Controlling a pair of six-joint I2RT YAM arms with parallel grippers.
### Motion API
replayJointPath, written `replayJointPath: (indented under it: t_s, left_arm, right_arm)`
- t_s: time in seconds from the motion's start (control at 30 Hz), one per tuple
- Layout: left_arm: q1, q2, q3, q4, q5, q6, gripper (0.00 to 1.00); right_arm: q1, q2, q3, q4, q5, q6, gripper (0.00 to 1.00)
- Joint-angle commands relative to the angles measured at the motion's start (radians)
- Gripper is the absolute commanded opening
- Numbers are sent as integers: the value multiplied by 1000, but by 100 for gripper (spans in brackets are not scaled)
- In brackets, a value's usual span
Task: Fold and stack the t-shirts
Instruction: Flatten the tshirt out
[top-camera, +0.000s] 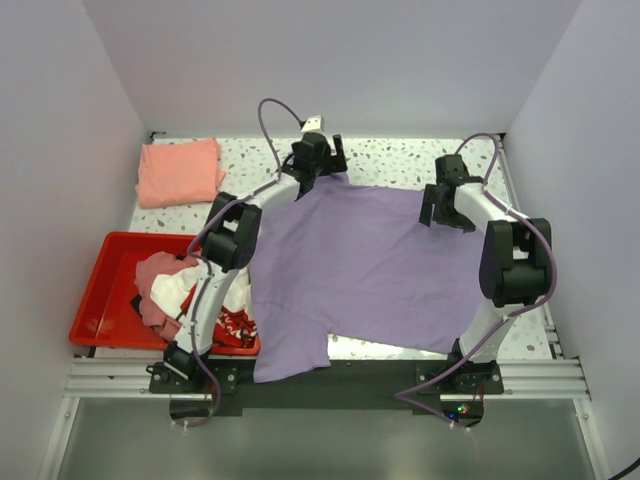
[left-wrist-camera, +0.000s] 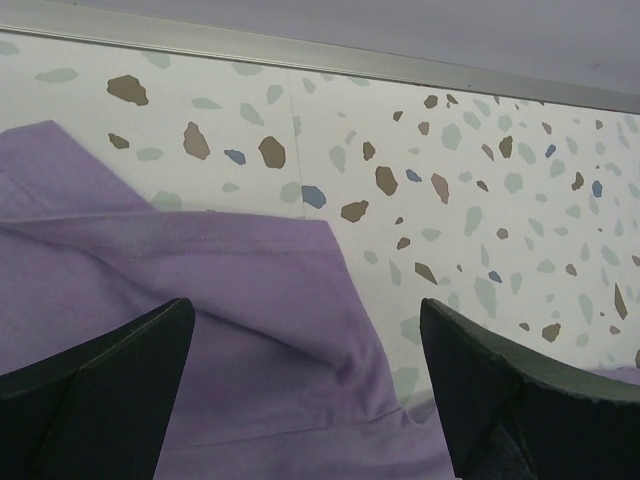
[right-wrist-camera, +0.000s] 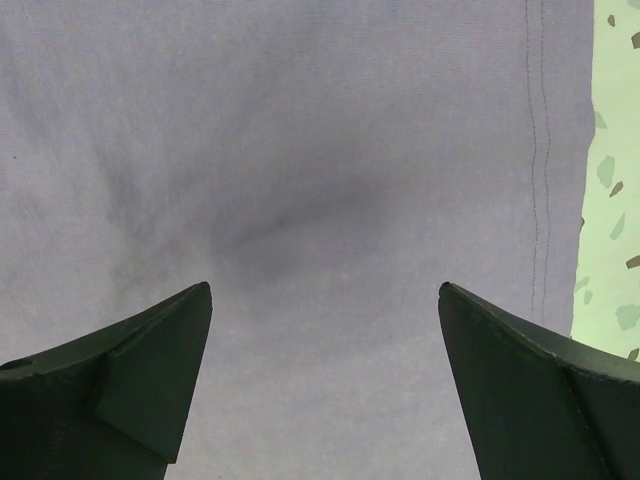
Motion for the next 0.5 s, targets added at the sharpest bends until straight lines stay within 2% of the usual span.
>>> replayJointPath:
  t_s: [0.0, 0.33, 0.47]
  left_arm:
    - [6, 39, 68, -26, -25, -45, 100]
    - [8, 45, 26, 18, -56, -61, 100]
    - [8, 118, 139, -3, -59, -72, 100]
  right_arm:
    - [1, -36, 10, 12, 11, 4, 99]
    - [1, -16, 17, 13, 14, 2, 99]
    - [3, -22, 15, 10, 28, 1, 99]
